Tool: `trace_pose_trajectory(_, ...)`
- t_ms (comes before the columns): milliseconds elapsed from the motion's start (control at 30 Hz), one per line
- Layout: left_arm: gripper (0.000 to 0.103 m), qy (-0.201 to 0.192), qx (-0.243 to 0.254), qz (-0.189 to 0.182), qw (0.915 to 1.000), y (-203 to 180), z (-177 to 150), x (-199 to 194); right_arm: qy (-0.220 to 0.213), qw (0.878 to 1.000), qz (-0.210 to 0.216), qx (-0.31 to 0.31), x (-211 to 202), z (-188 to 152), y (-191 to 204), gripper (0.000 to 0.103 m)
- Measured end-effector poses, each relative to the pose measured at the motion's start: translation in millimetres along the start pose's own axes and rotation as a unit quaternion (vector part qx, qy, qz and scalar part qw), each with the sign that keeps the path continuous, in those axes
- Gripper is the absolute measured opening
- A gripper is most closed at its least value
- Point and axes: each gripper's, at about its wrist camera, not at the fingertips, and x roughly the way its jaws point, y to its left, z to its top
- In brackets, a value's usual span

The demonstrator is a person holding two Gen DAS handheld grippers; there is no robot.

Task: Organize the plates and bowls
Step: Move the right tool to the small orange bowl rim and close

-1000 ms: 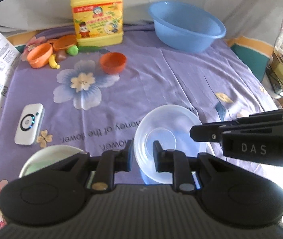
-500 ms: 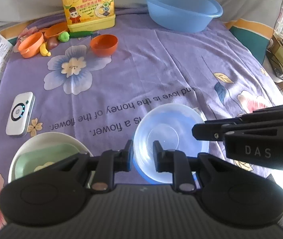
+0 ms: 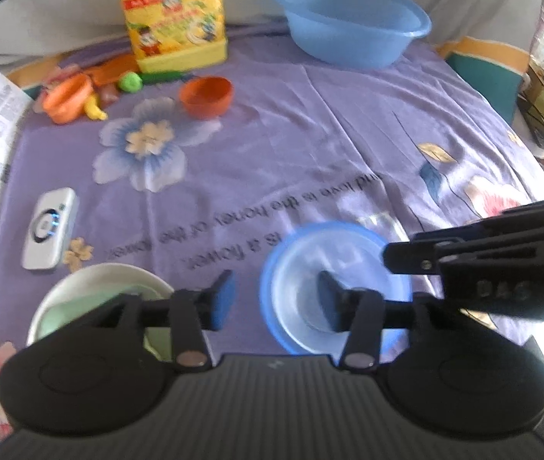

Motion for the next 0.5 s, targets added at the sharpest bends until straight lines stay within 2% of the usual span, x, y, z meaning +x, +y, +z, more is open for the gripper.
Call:
trace_pose_trajectory(33,0.071,-0.008,-0.003,0.008,0.9999,3.5,-0.7,-3.5,-0.006,1.0,-0.004,-0.001,-2.4,-0.1,-1.4,0.037)
trace_pose_trajectory(67,0.076,-0.016,-0.007,0.015,0.9997,7.6,-1.5,-6.6,-0.013,1.0,-0.01,-0.001,-5.9,0.0,-3.1,0.053)
trace_pose_trajectory(100,0.089,-0.022,-0.01,0.018,0.9996,11.4,-2.3,-9.6,-0.022,1.0,-0.013,-0.001,-9.5,-0.1,-5.3,0.077)
trace_pose_trajectory(167,0.098,-0.033,-0.017,0.018,0.9992,18.7,-4.7,-14.7,-0.038,0.999,-0.021,-0.005,-15.0,-1.0,-7.8,0.093)
trace_pose_trajectory(500,0.103,-0.047,-0.039,0.022,0.9979,36.5,-9.5,-23.5,-0.047,0.998,-0.037,-0.011,-17.6,0.4,-8.8,0.1)
